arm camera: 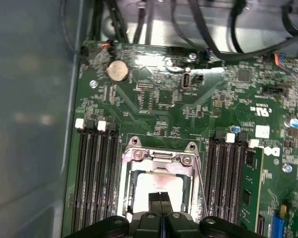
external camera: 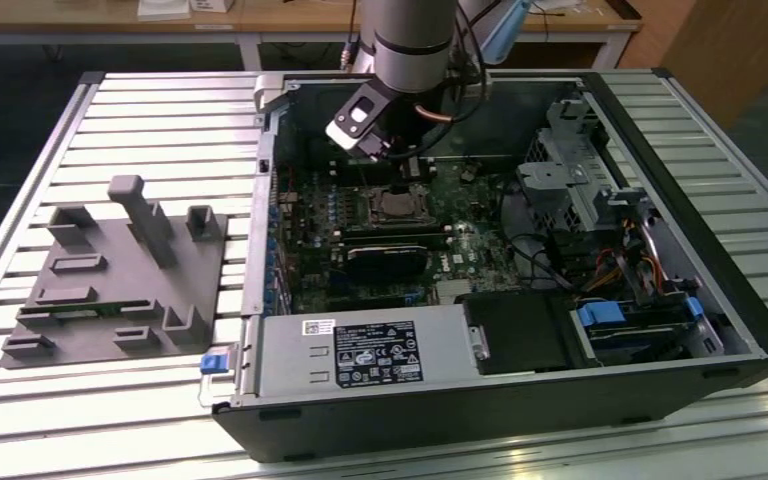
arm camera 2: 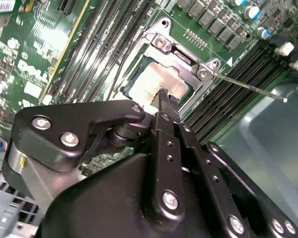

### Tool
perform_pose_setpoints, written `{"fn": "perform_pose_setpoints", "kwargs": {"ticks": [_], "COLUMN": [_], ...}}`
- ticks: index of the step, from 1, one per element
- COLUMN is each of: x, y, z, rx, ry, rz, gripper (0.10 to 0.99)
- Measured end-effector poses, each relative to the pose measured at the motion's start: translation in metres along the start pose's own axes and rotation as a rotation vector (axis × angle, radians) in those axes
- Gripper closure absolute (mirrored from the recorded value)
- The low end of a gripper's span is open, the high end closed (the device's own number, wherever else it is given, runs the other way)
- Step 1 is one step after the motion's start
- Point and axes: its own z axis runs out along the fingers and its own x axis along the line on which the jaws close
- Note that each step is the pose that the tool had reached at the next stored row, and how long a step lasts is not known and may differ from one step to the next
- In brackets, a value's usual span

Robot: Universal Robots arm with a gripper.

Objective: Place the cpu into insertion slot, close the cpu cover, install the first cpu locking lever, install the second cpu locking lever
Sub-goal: 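Close the cpu cover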

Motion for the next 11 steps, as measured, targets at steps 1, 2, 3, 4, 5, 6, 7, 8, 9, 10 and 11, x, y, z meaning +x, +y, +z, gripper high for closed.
{"fn": "perform_pose_setpoints", "kwargs": {"ticks": [1, 2, 3, 4, 5, 6, 7, 8, 9, 10, 11], "x": [0.0, 0.0, 0.0, 0.0, 0.0, 0.0, 0.0, 0.0, 0.0, 0.0, 0.0], "y": [0.0, 0.0, 0.0, 0.0, 0.0, 0.0, 0.0, 0.0, 0.0, 0.0, 0.0], "z": [0.0, 0.0, 0.0, 0.0, 0.0, 0.0, 0.0, 0.0, 0.0, 0.0, 0.0], "rx": [0.001, 0.001, 0.002, 0.002, 0.003, 0.004, 0.004, 0.005, 0.006, 0.006, 0.007], "ry": [0.0004, 0.0009, 0.0013, 0.0017, 0.0022, 0.0026, 0.003, 0.0035, 0.004, 0.0044, 0.0048], "rz": [-0.016, -0.032, -0.048, -0.065, -0.082, -0.098, -0.115, -0.133, -0.15, -0.166, -0.182], "gripper": [0.98, 0.98, 0.98, 0.98, 0.98, 0.98, 0.98, 0.98, 0.98, 0.98, 0.98]}}
